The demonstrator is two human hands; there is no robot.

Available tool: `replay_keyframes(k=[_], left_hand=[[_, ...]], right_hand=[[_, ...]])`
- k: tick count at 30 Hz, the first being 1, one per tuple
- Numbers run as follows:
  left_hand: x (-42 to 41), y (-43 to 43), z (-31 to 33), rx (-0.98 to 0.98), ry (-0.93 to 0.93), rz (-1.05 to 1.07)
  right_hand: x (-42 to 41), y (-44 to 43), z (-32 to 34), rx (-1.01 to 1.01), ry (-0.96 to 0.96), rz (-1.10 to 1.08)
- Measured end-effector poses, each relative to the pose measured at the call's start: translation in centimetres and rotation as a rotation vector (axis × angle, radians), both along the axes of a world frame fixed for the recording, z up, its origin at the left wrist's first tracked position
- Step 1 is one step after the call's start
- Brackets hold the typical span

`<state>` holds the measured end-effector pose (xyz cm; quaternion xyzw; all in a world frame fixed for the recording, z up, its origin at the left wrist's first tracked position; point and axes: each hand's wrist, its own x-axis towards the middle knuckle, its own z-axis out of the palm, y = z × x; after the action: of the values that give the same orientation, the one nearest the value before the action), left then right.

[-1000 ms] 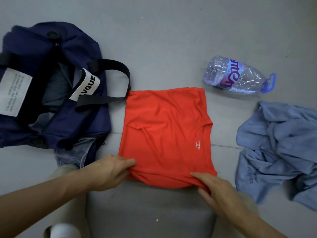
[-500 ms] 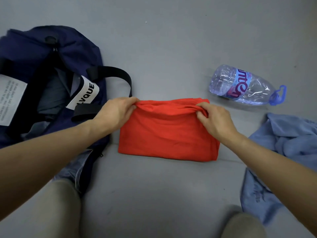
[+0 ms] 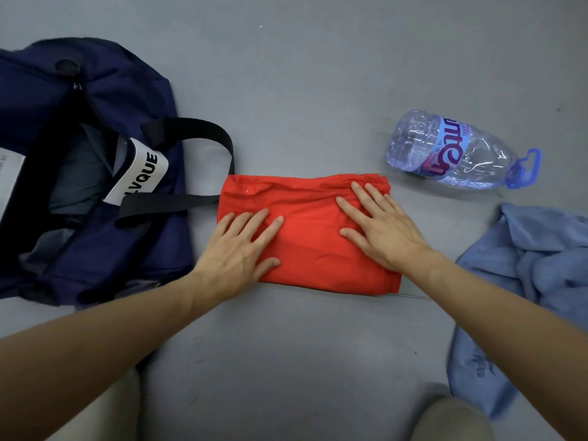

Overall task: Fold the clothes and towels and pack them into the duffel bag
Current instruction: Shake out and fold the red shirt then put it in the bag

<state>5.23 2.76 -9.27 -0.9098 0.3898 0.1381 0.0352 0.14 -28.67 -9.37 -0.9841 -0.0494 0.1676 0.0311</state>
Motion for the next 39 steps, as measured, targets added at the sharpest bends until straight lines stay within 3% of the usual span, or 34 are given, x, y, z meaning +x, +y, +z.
replay_keyframes(k=[6, 9, 13, 17, 21, 26, 30, 39], left_hand=[[3.1, -1.3, 0.3, 0.008, -0.012, 0.136], [3.9, -2.0, 1.1, -0.048, 0.025, 0.268], [0.8, -1.3, 1.8, -0.216, 0.061, 0.075], [-4.8, 2.3, 1.2, -0.274, 0.12, -0.078], [-8.6, 6.3, 1.0, -0.247, 0.126, -0.246], [-11.7, 7.9, -0.3, -0.032, 0.151, -0.251], [-10.4, 8.0, -0.8, -0.021, 0.131, -0.174], [-7.7, 8.0, -0.5, -0.011, 0.096, -0.303]], right_hand=[[-3.3, 2.8, 1.4, -0.121, 0.046, -0.163], [-8.1, 6.6, 2.0, 0.011, 0.047, -0.195], [-13.1, 10.2, 2.9, 0.256, 0.103, -0.16], [-15.0, 10.6, 2.9, 0.244, -0.131, 0.109], [-15.7, 9.7, -0.4, 0.186, -0.114, 0.344], [-15.9, 9.5, -1.4, 0.104, -0.058, 0.282], [-15.3, 10.0, -0.1, 0.141, -0.085, 0.23], [-15.2, 7.7, -1.6, 0.22, -0.139, 0.258]])
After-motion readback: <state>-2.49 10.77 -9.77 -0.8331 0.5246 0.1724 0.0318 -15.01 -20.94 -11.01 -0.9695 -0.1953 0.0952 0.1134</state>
